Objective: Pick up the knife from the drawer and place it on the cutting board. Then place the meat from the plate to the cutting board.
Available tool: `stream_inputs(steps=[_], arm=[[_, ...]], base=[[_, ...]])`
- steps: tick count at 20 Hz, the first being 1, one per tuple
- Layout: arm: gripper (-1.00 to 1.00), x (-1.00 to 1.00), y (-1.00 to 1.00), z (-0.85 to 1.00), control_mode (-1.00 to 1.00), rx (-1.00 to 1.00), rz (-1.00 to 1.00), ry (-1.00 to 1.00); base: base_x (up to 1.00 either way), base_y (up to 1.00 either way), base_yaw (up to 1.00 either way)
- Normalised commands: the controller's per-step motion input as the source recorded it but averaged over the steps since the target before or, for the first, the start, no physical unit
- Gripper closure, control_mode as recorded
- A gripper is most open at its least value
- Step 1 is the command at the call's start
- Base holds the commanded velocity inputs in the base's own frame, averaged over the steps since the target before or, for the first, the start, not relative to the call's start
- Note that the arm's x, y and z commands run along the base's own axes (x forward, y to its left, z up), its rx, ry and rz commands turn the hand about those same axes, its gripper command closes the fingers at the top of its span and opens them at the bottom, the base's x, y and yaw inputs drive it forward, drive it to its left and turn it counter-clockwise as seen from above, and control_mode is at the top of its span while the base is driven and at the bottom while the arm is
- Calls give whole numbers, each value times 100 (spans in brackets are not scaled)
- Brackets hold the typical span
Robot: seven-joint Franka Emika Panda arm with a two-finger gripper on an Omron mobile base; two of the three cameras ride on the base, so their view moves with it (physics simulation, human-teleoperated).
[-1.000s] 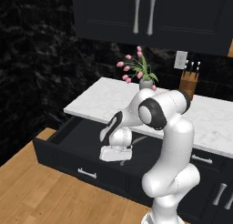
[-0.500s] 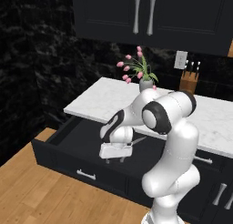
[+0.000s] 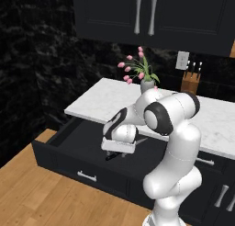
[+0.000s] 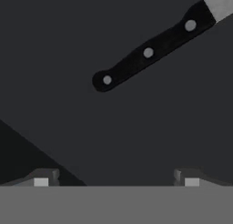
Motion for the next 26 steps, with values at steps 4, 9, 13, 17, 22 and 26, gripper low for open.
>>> stream_inputs(steps=[4, 9, 13, 17, 22, 26], arm=[[-100, 43, -5, 1, -100, 0, -24, -2], [-100, 35, 3, -8, -100, -4, -15, 0], [-100, 19, 1, -20, -100, -4, -14, 0], [-100, 22, 0, -28, -100, -3, -14, 0], [-100, 19, 0, -30, -100, 0, -12, 0], [-100, 28, 0, -33, -100, 0, -10, 0]], base=[[0, 0, 0], [0, 0, 0], [0, 0, 0], [0, 0, 0], [0, 0, 0], [0, 0, 0]])
